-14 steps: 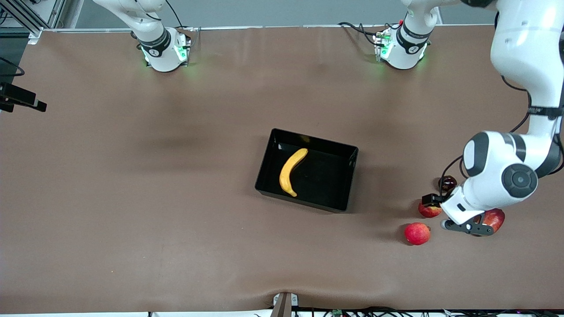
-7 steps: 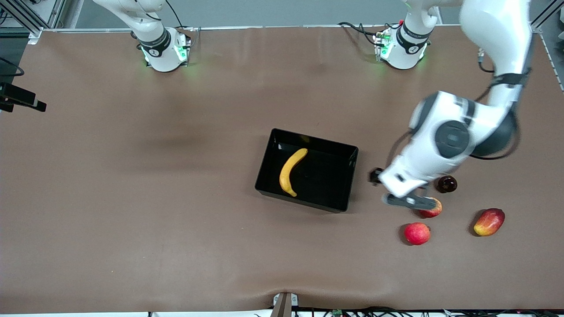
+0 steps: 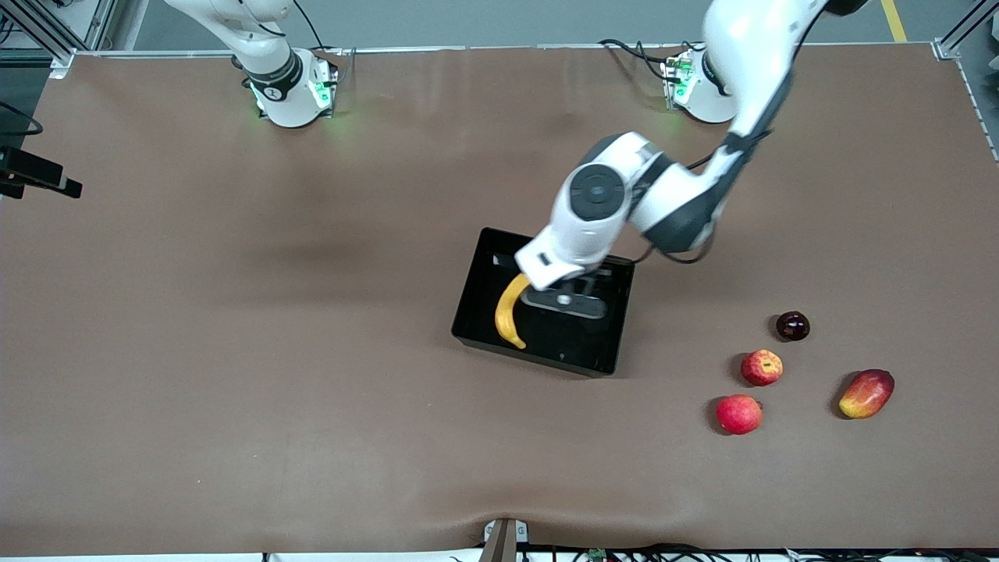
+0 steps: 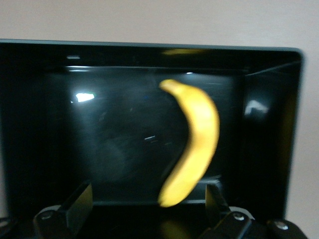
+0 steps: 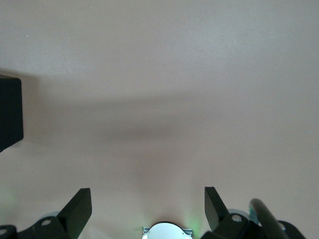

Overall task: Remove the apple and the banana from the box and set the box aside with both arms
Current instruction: 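Move the left gripper into the box and grasp the yellow banana, then lift the banana out while the right gripper reaches toward the box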

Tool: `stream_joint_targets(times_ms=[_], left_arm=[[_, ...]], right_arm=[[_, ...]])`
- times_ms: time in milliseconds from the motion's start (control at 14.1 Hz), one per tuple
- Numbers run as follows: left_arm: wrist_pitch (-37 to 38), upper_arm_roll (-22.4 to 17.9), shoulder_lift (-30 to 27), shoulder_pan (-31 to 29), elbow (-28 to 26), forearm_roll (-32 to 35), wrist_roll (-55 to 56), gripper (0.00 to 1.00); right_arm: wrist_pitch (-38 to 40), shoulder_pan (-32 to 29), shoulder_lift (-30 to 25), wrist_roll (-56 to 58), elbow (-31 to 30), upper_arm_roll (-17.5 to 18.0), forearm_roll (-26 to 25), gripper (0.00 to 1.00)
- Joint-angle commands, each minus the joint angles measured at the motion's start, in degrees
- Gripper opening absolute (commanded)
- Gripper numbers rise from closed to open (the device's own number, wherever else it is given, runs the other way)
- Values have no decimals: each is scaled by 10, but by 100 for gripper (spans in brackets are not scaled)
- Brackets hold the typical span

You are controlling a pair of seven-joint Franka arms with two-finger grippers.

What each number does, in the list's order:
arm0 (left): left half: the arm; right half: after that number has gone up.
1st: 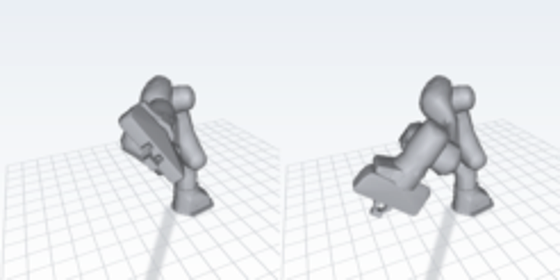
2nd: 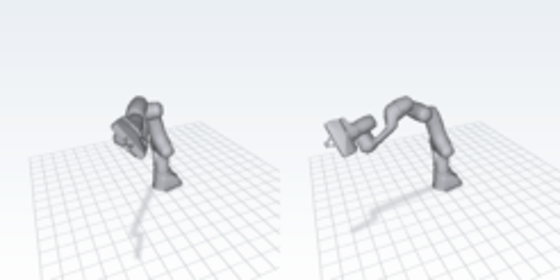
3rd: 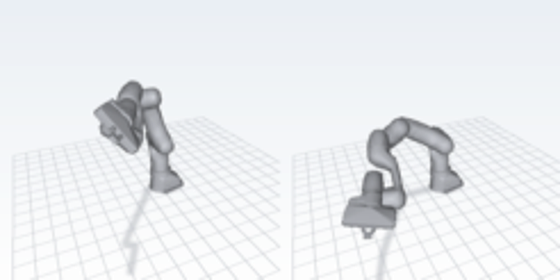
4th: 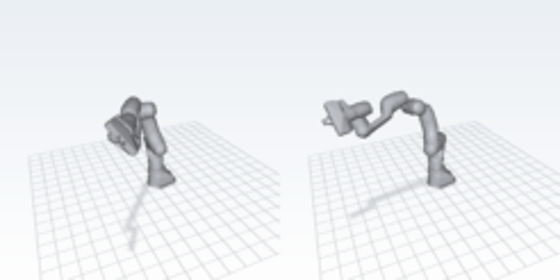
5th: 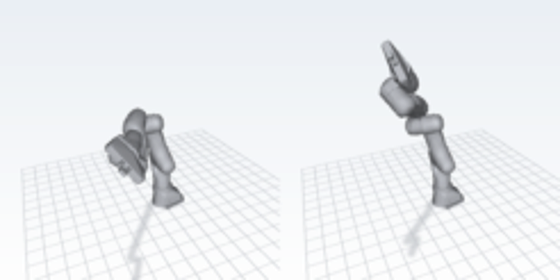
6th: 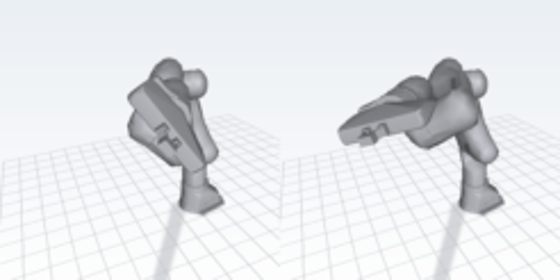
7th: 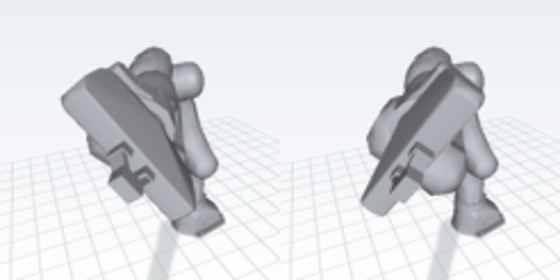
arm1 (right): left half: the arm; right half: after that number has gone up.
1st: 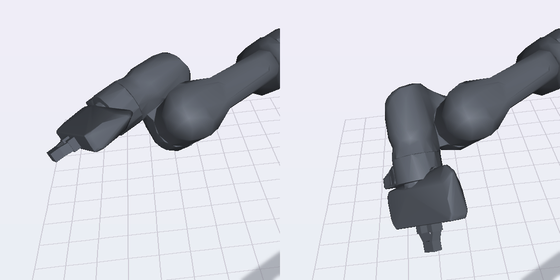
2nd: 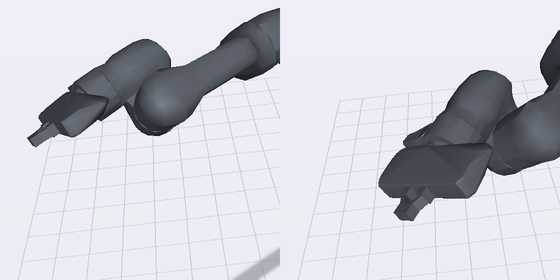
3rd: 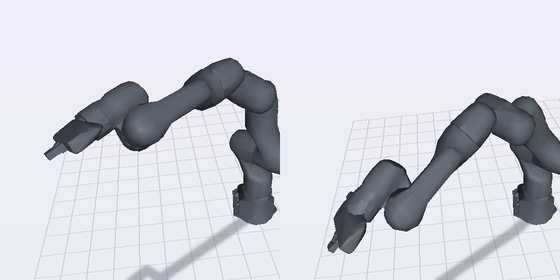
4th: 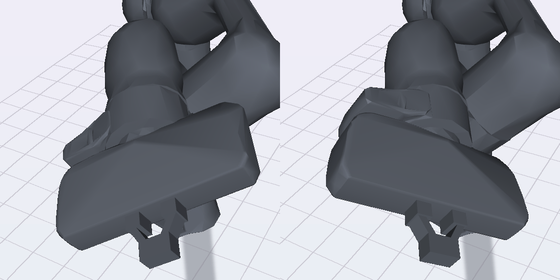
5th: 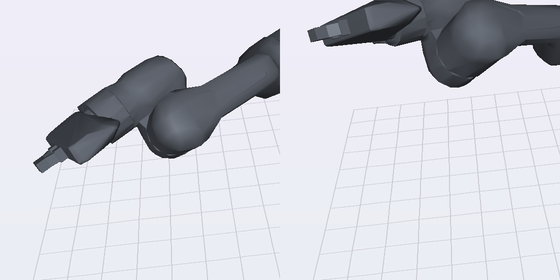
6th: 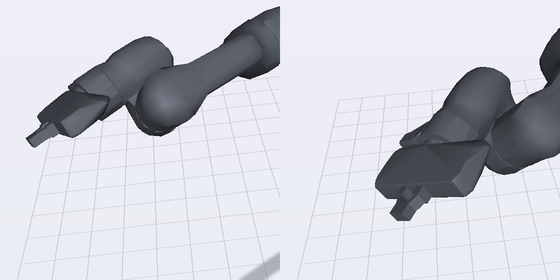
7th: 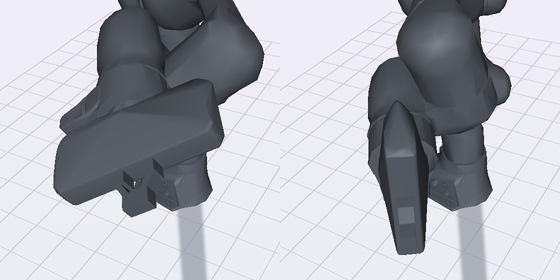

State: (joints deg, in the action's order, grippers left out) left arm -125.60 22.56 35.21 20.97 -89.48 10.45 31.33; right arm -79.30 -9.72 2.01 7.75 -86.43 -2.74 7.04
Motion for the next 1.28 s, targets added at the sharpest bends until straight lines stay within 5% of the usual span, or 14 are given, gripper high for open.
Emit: stream_joint_targets(times_ms=[0, 425, 496, 779, 850, 1204], left_arm=[[-86, -11, 58, 31, 10, 11, 30, 100], [-122, -18, 105, 43, 9, 55, 33, 98], [-122, -18, 114, 43, 10, 55, 36, 86], [-122, -19, 119, 51, 15, 57, 33, 11], [-122, -19, 116, 50, 17, 64, 30, 0], [-110, -14, 90, 40, 36, 116, 13, 0]], right_arm=[[6, -14, 3, 7, 7, 9, 9, 100], [6, -15, 4, 7, 7, 9, 9, 100], [6, -15, 4, 7, 7, 9, 9, 100], [7, -12, 35, 8, 7, 9, 9, 100], [8, -14, 42, 7, 7, 9, 9, 100], [8, -15, 44, 6, 5, 9, 9, 100]])
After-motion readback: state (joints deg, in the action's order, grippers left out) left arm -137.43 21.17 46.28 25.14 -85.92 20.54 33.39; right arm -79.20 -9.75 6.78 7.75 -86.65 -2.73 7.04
